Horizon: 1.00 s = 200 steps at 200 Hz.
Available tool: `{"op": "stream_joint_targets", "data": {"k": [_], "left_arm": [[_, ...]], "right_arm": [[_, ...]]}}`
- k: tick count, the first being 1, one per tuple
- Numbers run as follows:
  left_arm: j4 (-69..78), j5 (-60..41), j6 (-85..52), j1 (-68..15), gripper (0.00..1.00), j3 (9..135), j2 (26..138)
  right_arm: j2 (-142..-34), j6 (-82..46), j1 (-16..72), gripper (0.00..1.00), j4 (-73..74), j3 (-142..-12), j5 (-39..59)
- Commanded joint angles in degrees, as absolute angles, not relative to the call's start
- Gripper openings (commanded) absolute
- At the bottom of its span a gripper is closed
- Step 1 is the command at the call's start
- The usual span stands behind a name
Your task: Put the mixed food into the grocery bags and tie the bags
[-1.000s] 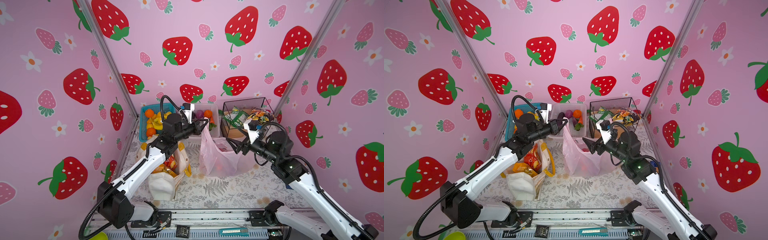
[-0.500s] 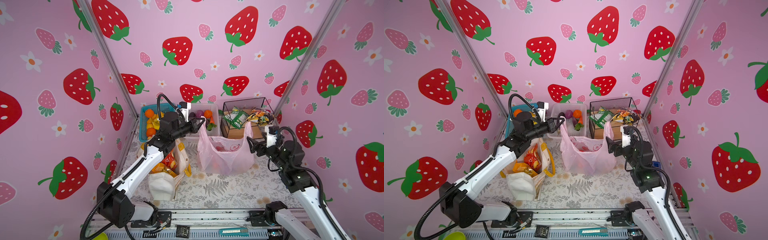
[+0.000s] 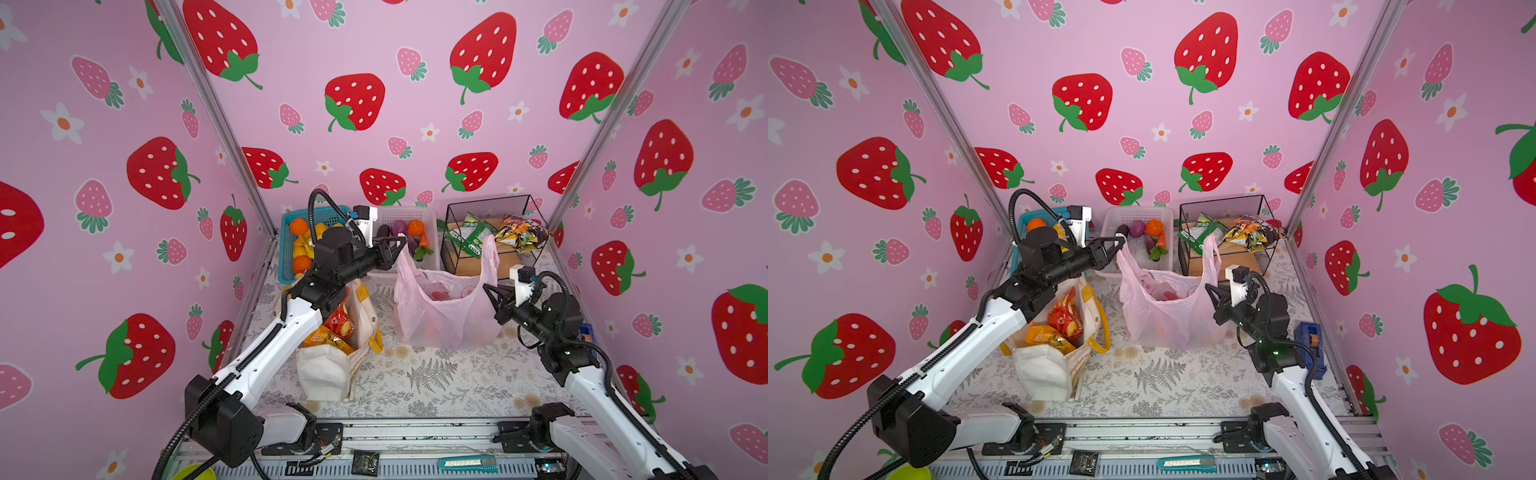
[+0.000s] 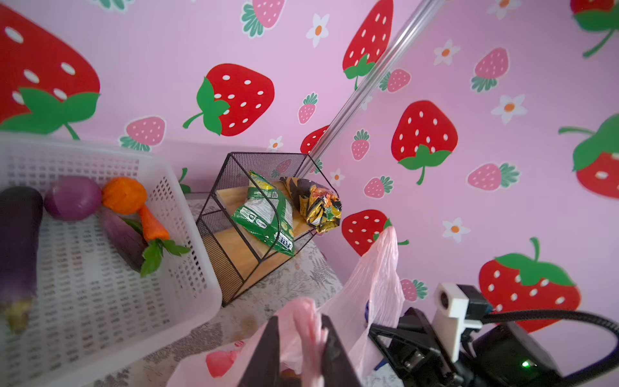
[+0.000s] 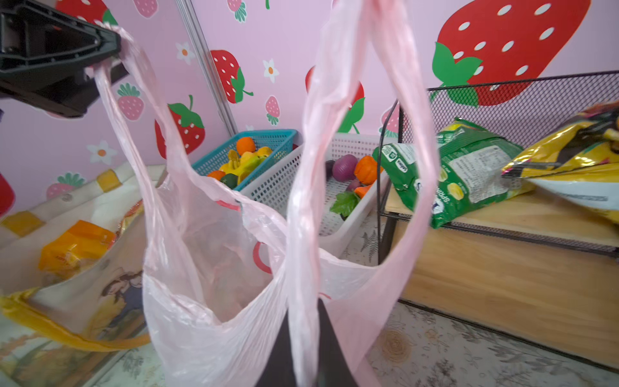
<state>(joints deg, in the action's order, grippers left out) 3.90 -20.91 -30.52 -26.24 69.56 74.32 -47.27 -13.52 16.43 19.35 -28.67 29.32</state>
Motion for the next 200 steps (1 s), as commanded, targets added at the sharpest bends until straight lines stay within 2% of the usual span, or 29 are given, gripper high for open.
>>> {"op": "stream_joint_targets", "data": {"k": [1,23,48,68,106,148,200], "left_arm": [[3.32,-15.97,-23.37,-26.01,0.4,69.18,70.6],[3.97,-16.58,-17.7,-26.08,0.53,68.69,67.05],[4.76,-27.15,-9.58,-27.81,0.56,68.74,64.44],[-0.23,-35.43,-0.95,-32.64,0.59,71.83,65.54],[-15.26,-37.11,13.86,-40.87,0.66,83.33,75.58],[-19.36,-38.64,19.66,-41.23,0.8,93.6,85.8],[-25.34,-41.68,22.27,-41.25,0.83,106.56,96.63]], "right_arm": [[-46.57,-12.53,16.3,0.06,26.71,-27.67,34.52],[-46.13,-11.52,16.26,0.04,26.7,-27.21,36.95],[-45.77,-12.28,16.26,0.02,29.13,-26.37,40.77],[-45.79,-12.23,16.26,0.0,29.55,-26.28,43.03],[-45.53,-12.48,16.26,0.0,31.22,-25.38,45.59],[-45.3,-12.15,16.28,0.0,30.6,-25.56,45.49],[-45.75,-11.71,16.34,0.0,30.24,-25.48,45.62]]}}
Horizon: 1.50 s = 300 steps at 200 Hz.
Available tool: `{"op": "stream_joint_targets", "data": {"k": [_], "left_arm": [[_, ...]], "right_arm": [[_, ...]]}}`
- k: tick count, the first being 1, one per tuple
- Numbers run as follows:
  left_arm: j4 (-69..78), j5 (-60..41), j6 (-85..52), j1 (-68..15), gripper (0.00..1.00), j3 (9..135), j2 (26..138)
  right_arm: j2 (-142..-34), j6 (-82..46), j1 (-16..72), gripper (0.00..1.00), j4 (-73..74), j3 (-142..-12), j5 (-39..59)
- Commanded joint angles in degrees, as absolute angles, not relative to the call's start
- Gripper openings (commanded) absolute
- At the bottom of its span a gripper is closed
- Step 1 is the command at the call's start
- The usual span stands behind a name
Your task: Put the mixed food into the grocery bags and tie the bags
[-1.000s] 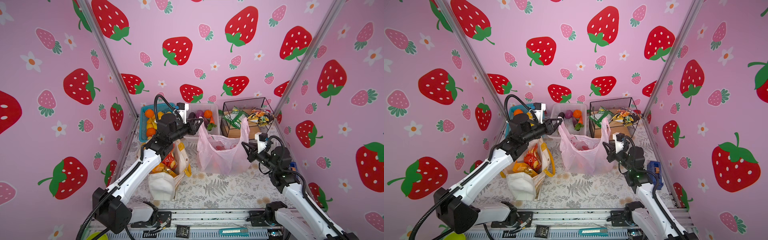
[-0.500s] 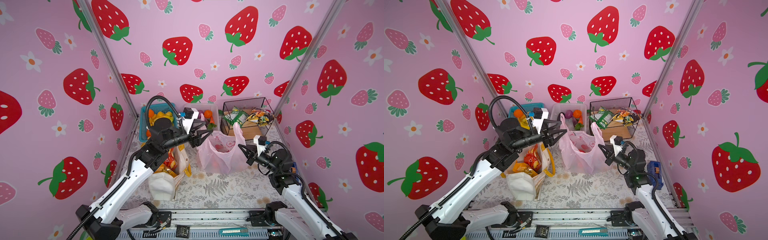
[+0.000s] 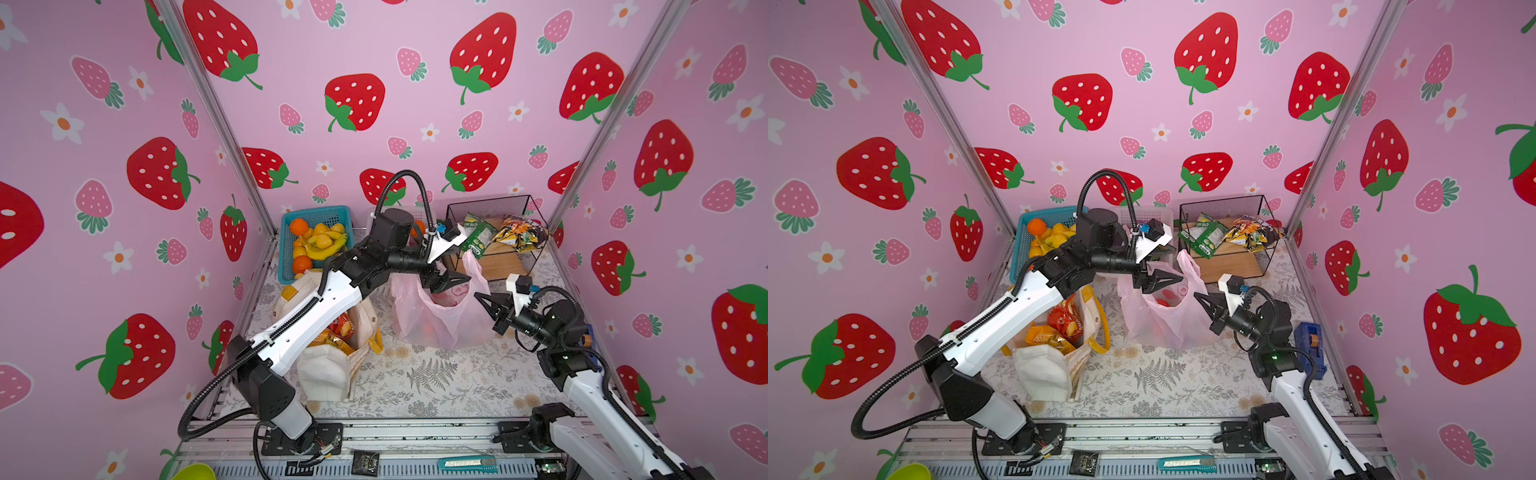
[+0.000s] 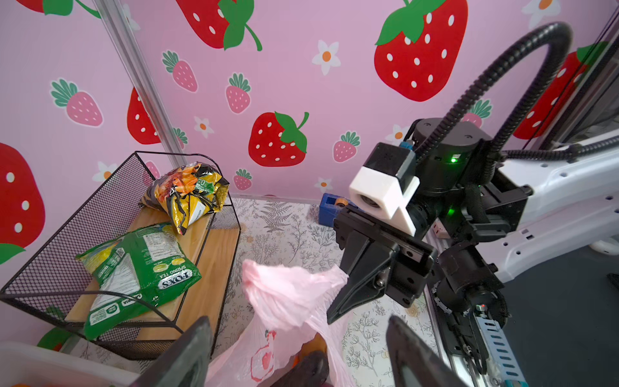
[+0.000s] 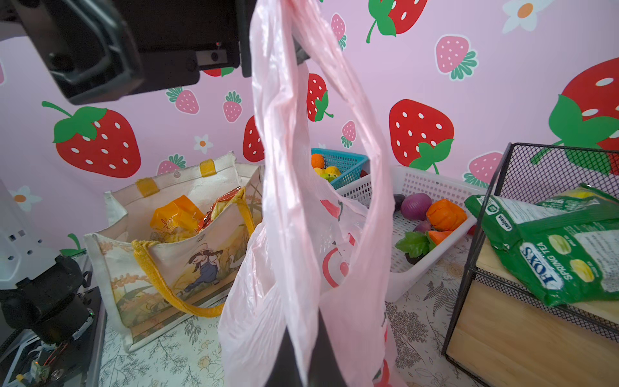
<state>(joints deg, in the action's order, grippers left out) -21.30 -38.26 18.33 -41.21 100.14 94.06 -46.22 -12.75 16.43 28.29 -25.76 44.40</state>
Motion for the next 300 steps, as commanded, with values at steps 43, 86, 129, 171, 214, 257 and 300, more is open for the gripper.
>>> {"op": "stream_joint_targets", "data": {"k": [43,86,129,171,214,257,300], "left_arm": [[-26.36,-44.04,20.44,-41.22,0.7,113.19,102.49],[-24.7,-46.01,16.27,-41.35,0.28,115.14,104.07],[-18.59,-42.36,8.32,-42.18,0.02,108.8,100.61],[-16.98,-42.67,5.55,-42.68,0.0,104.62,97.85],[-18.41,-43.62,5.17,-43.07,0.0,104.68,97.76],[-16.51,-43.36,2.05,-43.07,0.0,104.04,97.74],[-11.72,-40.13,-3.36,-43.13,0.0,101.8,98.36]], "right_arm": [[-45.7,-11.43,16.26,0.0,30.06,-25.43,45.1],[-45.68,-10.34,16.28,0.0,27.62,-25.96,41.53],[-42.03,-8.33,17.87,0.61,22.2,-27.22,24.69],[-47.11,-4.93,21.51,0.91,22.36,-33.42,26.08],[-57.24,-2.21,21.62,0.69,22.61,-40.58,30.73],[-62.85,-3.95,21.62,0.21,23.33,-35.79,28.64],[-60.18,-3.39,23.76,0.41,24.86,-33.75,19.91]]}}
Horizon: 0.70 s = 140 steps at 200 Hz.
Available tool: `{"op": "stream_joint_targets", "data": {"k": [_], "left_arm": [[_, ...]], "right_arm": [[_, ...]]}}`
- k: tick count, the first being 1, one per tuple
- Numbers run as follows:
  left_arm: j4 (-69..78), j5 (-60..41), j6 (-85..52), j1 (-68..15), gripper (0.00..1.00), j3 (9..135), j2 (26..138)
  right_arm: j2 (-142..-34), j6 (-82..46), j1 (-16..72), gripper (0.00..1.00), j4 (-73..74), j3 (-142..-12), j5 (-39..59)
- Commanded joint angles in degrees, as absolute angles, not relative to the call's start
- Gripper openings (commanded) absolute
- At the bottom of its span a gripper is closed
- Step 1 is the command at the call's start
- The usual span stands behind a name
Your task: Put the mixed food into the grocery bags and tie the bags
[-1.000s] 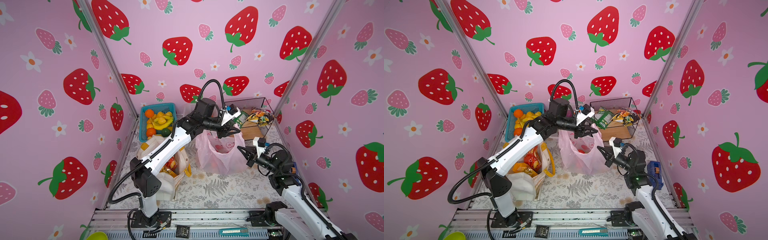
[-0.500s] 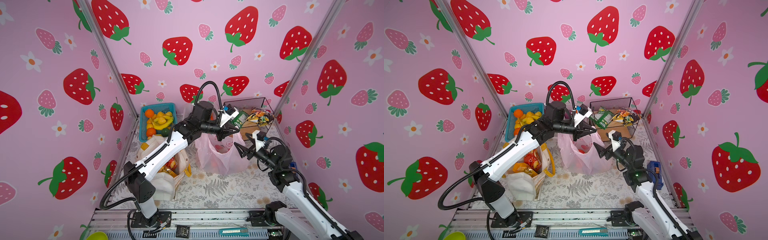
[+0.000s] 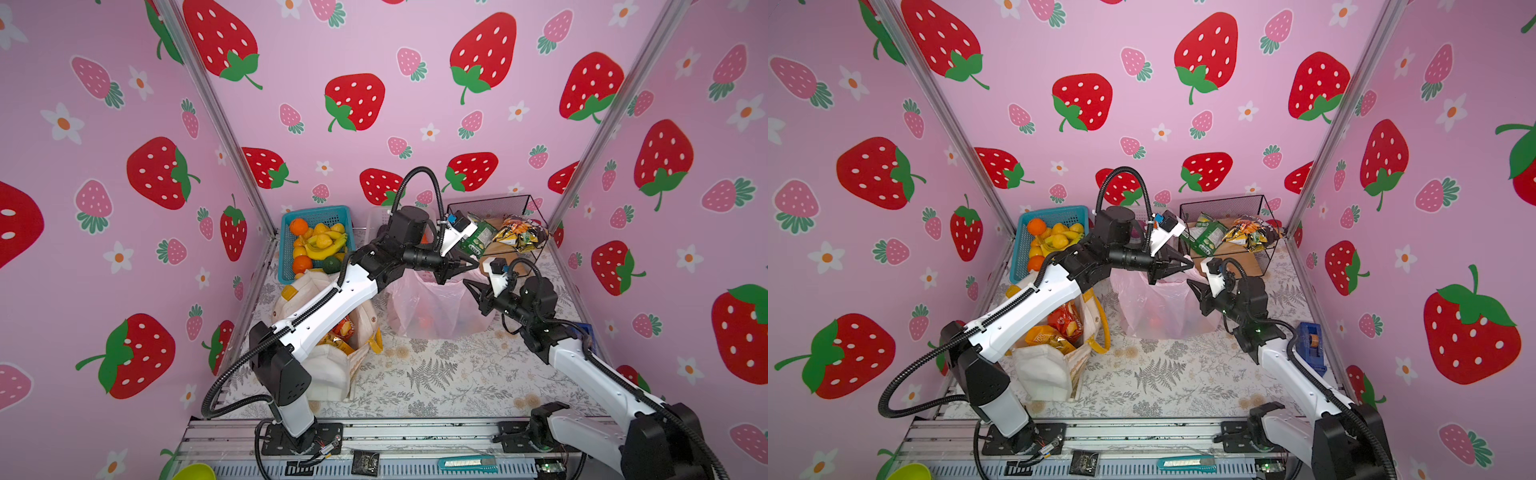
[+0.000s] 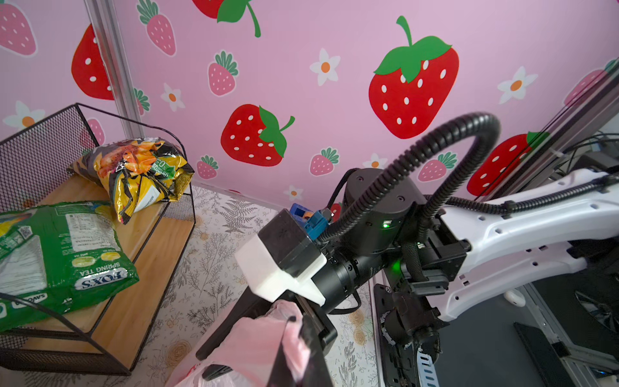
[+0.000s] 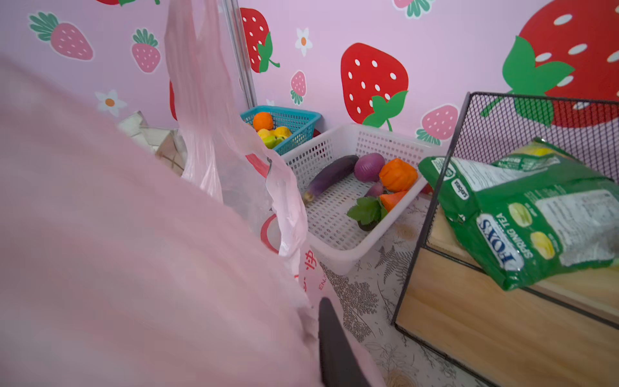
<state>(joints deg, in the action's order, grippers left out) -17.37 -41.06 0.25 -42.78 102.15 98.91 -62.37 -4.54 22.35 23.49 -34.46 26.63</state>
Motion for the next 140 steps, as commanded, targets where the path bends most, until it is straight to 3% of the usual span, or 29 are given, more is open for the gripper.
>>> {"op": "stream_joint_targets", "data": {"k": [1,20,53,89,140], "left_arm": [[-11.62,-40.02,-3.48,-43.14,0.0,101.75,98.35],[-10.02,-37.75,-6.02,-43.16,0.0,101.1,98.53],[-7.84,-35.38,-9.99,-43.14,0.0,100.47,98.83],[-6.78,-35.79,-12.42,-43.24,0.0,100.29,98.88],[-5.1,-36.05,-14.28,-43.26,0.0,98.5,97.96]], "right_arm": [[-60.1,-3.32,23.92,0.42,24.91,-33.71,19.62],[-58.38,-3.08,26.15,0.71,26.77,-32.45,14.56],[-56.91,-3.28,30.98,0.91,33.63,-30.19,4.26],[-59.58,-5.34,34.91,0.95,40.56,-32.04,-9.65],[-68.79,-11.51,36.56,0.92,47.01,-35.84,-24.26]]}}
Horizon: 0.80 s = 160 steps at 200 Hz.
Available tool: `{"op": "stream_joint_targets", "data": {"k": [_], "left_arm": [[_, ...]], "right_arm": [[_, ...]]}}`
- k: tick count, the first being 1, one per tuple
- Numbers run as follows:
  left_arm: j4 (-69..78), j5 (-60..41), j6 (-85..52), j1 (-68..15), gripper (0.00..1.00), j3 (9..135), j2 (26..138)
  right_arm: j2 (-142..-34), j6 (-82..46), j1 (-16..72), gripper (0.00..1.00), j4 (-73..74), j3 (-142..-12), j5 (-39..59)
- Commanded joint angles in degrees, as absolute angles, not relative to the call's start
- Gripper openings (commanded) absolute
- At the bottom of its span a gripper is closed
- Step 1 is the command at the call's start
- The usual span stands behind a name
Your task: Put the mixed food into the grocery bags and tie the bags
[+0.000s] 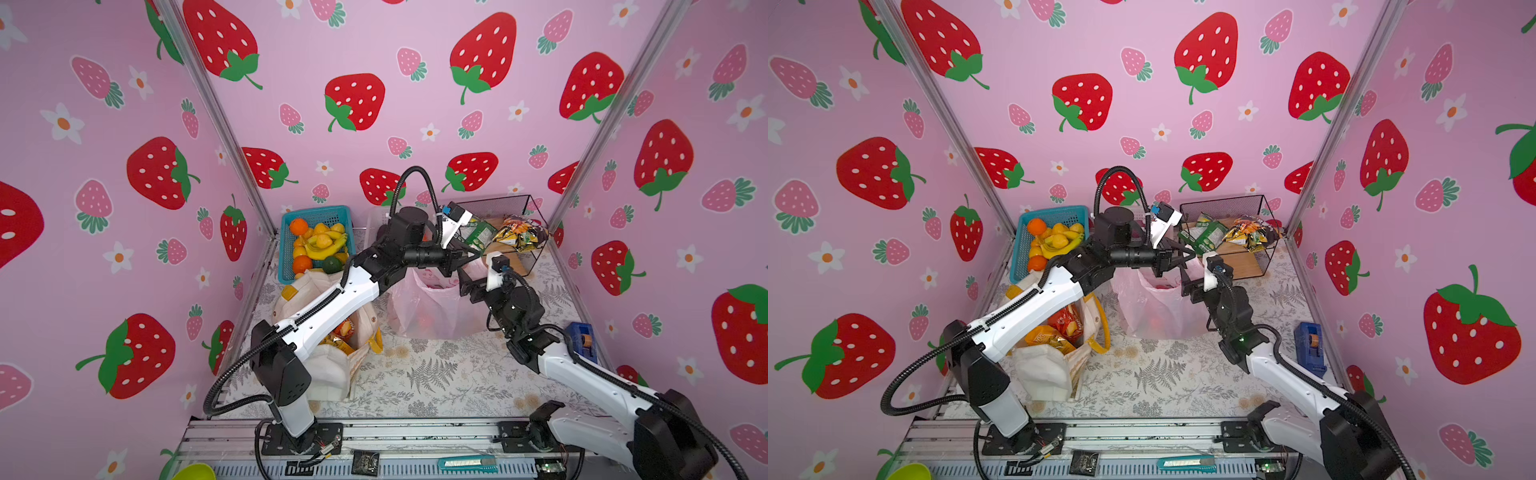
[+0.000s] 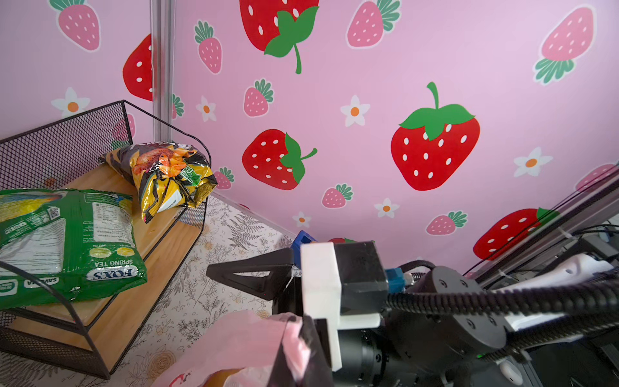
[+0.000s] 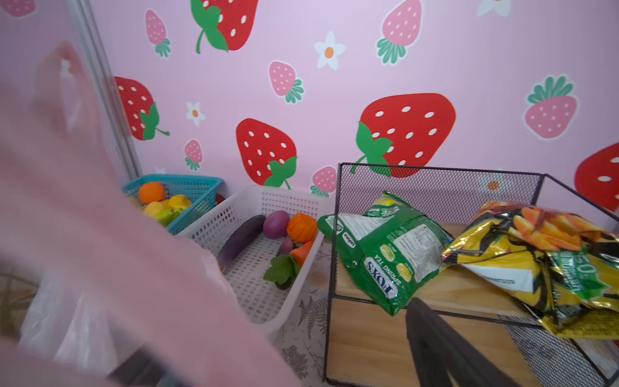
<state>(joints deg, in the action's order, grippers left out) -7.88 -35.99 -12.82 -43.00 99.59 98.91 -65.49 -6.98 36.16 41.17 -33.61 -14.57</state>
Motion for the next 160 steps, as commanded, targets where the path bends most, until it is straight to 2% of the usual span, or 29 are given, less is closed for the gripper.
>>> {"op": "stream_joint_targets", "data": {"k": [1,22,46,71,90,104,135,160], "left_arm": [[-5.05,-36.04,-14.3,-43.25,0.0,98.42,97.94],[-5.14,-36.05,-14.15,-43.24,0.0,97.89,97.65],[-5.37,-35.41,-13.88,-43.18,0.0,97.57,97.3],[-5.36,-33.21,-14.03,-42.65,0.0,96.86,96.86],[-5.45,-32.91,-14.71,-41.92,0.0,97.04,97.3],[-5.6,-33.24,-14.98,-41.5,0.0,97.51,97.79],[-6.04,-33.33,-14.76,-41.06,0.0,98.05,98.26],[-6.24,-33.73,-14.87,-40.48,0.0,98.43,98.44]], "right_arm": [[-69.02,-11.69,36.56,0.92,47.06,-35.89,-24.43],[-74.43,-14.78,36.56,0.89,45.69,-36.74,-28.04],[-78.16,-18.66,36.47,0.77,42.61,-34.92,-30.13],[-77.92,-20.21,36.47,0.68,42.63,-30.78,-27.07],[-75.53,-18.16,36.22,0.68,43.06,-29.53,-21.73],[-72.93,-15.56,36.04,0.71,42.11,-30.07,-17.17],[-67.23,-10.33,34.69,0.92,37.78,-32.35,-4.44],[-63.83,-7.47,32.63,0.99,33.61,-34.31,5.73]]}}
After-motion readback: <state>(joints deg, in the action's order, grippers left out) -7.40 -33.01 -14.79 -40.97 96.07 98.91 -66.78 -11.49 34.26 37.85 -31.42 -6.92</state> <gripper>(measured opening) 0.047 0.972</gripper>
